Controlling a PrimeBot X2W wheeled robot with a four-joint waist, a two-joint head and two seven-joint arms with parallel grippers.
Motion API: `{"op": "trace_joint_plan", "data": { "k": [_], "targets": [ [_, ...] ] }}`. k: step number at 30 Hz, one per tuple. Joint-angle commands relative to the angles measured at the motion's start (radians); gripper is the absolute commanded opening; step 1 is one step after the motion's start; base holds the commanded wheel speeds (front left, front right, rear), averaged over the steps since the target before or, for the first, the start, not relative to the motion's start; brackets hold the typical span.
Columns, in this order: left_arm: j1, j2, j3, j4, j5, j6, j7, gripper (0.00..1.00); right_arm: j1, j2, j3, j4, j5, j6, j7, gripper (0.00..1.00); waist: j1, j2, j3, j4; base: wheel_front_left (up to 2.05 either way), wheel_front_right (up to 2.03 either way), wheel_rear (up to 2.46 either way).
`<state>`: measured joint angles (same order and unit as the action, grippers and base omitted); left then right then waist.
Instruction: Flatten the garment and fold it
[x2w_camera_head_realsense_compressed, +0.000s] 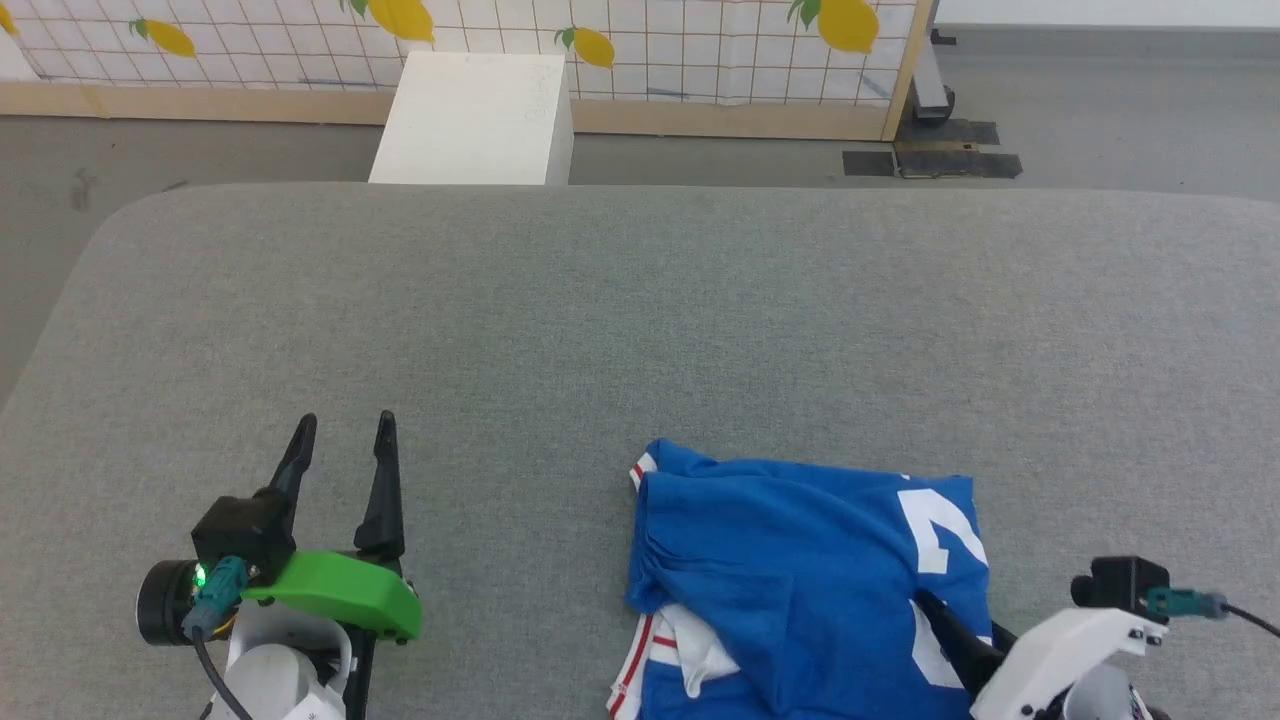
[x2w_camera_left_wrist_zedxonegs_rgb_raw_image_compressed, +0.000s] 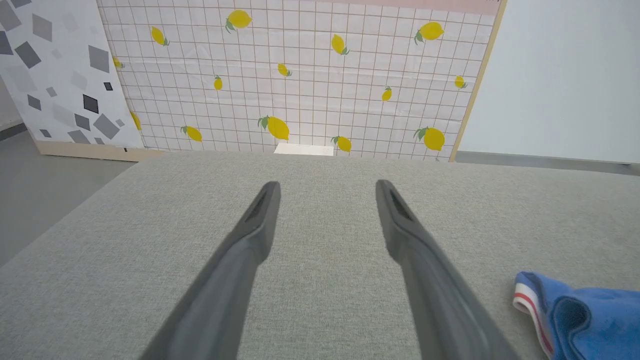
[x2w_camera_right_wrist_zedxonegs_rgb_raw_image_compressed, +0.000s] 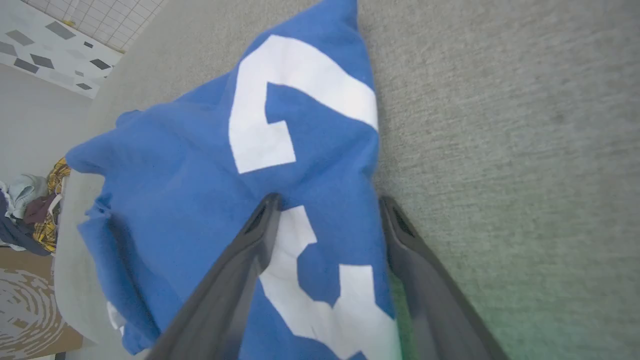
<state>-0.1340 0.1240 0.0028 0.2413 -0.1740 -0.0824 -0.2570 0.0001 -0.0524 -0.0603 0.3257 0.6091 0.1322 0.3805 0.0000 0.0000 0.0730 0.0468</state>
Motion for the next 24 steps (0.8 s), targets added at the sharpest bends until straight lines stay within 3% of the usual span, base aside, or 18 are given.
{"op": "trace_joint_plan", "data": {
  "k": [1,2,3,4,6,12,15,18,24],
  "targets": [
    [0.01,-0.007,0.005,-0.005,0.003,-0.004,-0.005,1.0,-0.023,0.002,0.01,0.026,-0.008,-0.002,0.021,1.0,0.0,0.0,0.001,-0.001,0.0,0.0,0.0],
    [0.011,-0.008,0.005,-0.005,0.004,-0.004,-0.005,1.0,-0.032,0.002,0.011,0.037,-0.012,-0.002,0.031,1.0,0.0,0.0,0.001,-0.001,0.0,0.0,0.0],
    [0.013,-0.009,0.005,-0.005,0.006,-0.004,-0.005,1.0,-0.043,0.002,0.012,0.049,-0.024,-0.002,0.043,0.84,0.0,0.0,0.002,-0.002,0.0,0.0,0.0],
    [0.014,-0.009,0.006,-0.006,0.006,-0.004,-0.005,1.0,-0.053,0.002,0.018,0.057,-0.038,-0.002,0.056,0.35,0.0,0.0,0.002,-0.003,0.0,0.0,0.0],
    [0.016,-0.01,0.01,-0.007,0.006,-0.003,-0.005,1.0,-0.072,0.002,0.026,0.058,-0.066,-0.002,0.073,0.0,0.0,0.0,0.004,-0.008,0.0,0.0,0.0],
    [0.029,-0.006,0.036,-0.025,0.002,0.005,-0.005,1.0,-0.154,0.002,0.079,-0.048,-0.259,-0.002,0.099,0.0,0.0,0.0,0.023,-0.067,0.0,0.0,0.0],
    [0.034,0.0,0.055,-0.045,-0.001,0.009,-0.005,1.0,-0.216,-0.006,0.131,-0.119,-0.434,-0.002,0.112,0.0,0.0,0.0,0.041,-0.121,0.0,0.0,0.0],
    [0.031,0.001,0.07,-0.07,-0.002,0.014,-0.005,1.0,-0.294,-0.068,0.196,-0.153,-0.56,-0.002,0.119,0.0,0.0,0.0,0.068,-0.181,0.0,0.0,0.0],
    [-0.019,-0.002,0.08,-0.147,0.006,0.024,-0.005,1.0,-0.444,-0.225,0.23,-0.107,-0.64,-0.002,0.091,0.0,0.0,0.0,0.153,-0.28,0.0,0.0,0.0]
  ]
}}
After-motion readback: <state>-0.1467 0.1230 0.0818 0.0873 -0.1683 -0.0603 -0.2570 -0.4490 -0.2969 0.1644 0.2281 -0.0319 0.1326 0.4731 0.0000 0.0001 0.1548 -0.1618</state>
